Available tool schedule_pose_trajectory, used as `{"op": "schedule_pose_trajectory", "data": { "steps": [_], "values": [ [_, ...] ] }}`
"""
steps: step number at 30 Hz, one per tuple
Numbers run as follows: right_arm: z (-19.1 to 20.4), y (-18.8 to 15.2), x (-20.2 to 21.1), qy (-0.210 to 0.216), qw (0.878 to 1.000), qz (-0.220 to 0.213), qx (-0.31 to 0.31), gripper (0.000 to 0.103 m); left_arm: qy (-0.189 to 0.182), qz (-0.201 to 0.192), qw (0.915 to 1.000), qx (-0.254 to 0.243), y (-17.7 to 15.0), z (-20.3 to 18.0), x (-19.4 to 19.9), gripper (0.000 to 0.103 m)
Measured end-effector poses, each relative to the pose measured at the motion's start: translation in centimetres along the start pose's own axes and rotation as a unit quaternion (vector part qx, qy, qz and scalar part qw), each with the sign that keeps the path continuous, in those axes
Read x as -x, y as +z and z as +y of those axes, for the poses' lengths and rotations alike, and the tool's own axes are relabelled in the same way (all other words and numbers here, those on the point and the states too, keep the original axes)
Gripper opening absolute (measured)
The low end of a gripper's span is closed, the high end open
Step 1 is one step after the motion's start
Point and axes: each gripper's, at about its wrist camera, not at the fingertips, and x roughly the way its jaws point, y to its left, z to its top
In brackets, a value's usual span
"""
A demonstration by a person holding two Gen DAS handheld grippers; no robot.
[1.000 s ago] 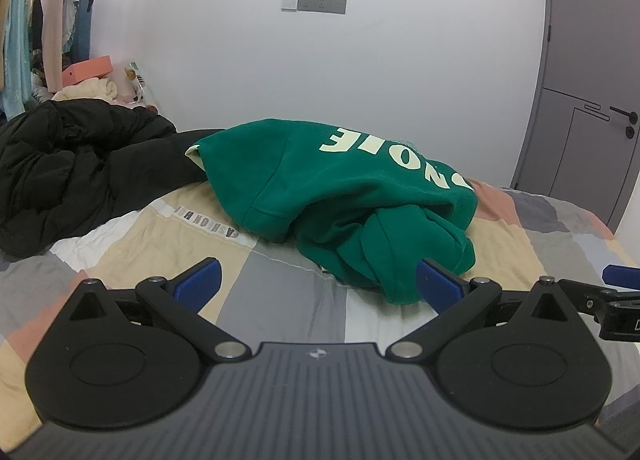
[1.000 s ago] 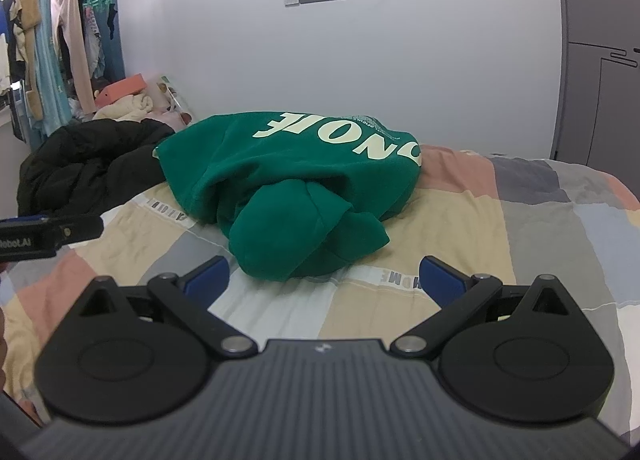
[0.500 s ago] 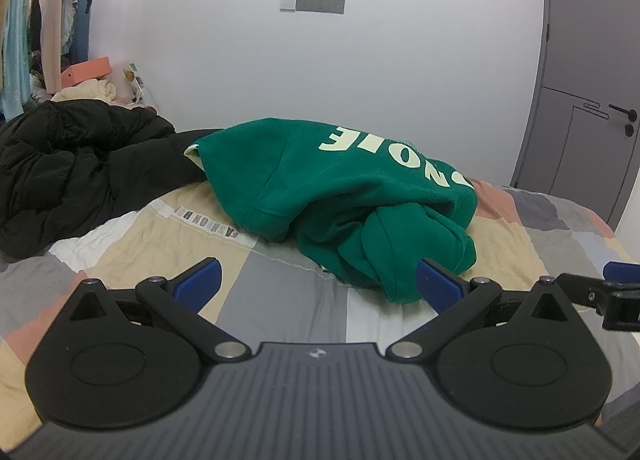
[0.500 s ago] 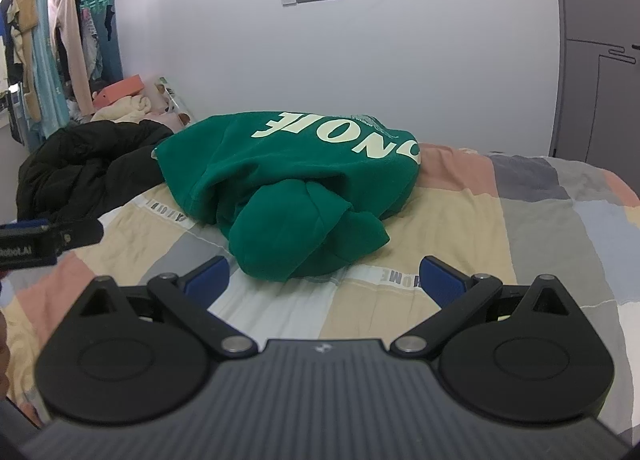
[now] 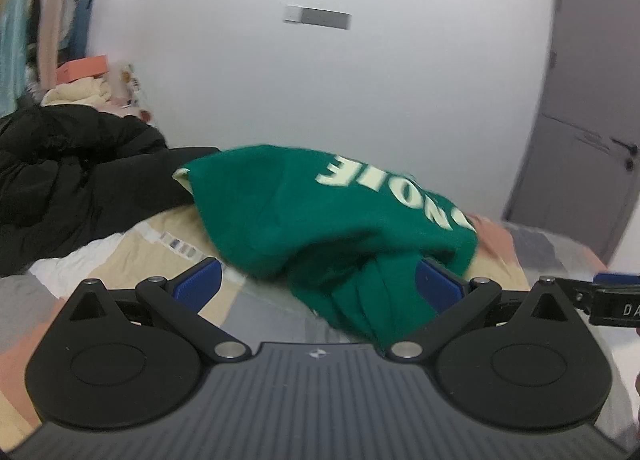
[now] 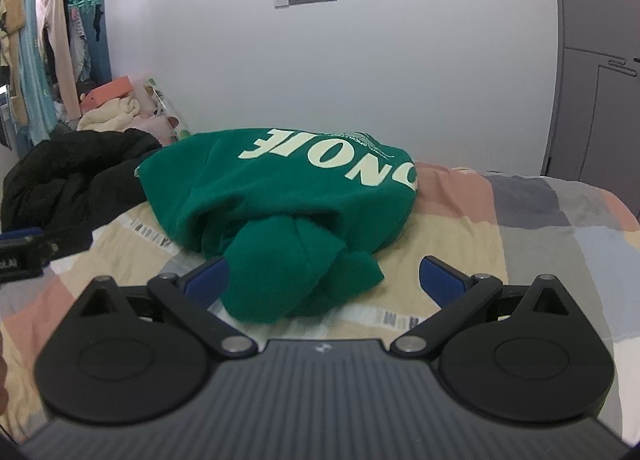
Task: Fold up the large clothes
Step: 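Grasp the green hoodie fabric with both grippers together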
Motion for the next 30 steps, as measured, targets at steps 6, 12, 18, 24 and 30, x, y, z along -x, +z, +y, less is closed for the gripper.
{"op": "schedule_pose_trajectory", "data": {
  "steps": [6, 12, 18, 24, 30],
  "values": [
    [0.4, 5.6, -3.2, 0.028, 0.999, 0.004, -0.028, 0.103, 0.009, 0.001, 1.0, 0.002, 3.1, 0.2, -4.1, 0.103],
    [-0.5, 6.4, -7.6, 0.02, 0.997, 0.011, -0.071, 0.103, -0.022, 0.034, 0.9989, 0.023, 3.3, -0.4, -10.2, 0.103],
    [-4.1, 3.1, -12.5, 0.022, 0.991, 0.042, -0.123, 0.103, -0.093, 0.068, 0.9921, 0.049, -0.2, -1.1, -16.2, 0.103],
    [-7.4, -1.9, -17.2, 0.059, 0.973, 0.081, -0.208, 0.103, -0.149, 0.101, 0.9799, 0.086, -3.6, -1.8, -21.9, 0.103],
    [-6.9, -3.6, -20.8, 0.133, 0.953, 0.108, -0.249, 0.103, -0.169, 0.156, 0.9622, 0.146, -7.1, -1.0, -25.6, 0.082]
  ]
}}
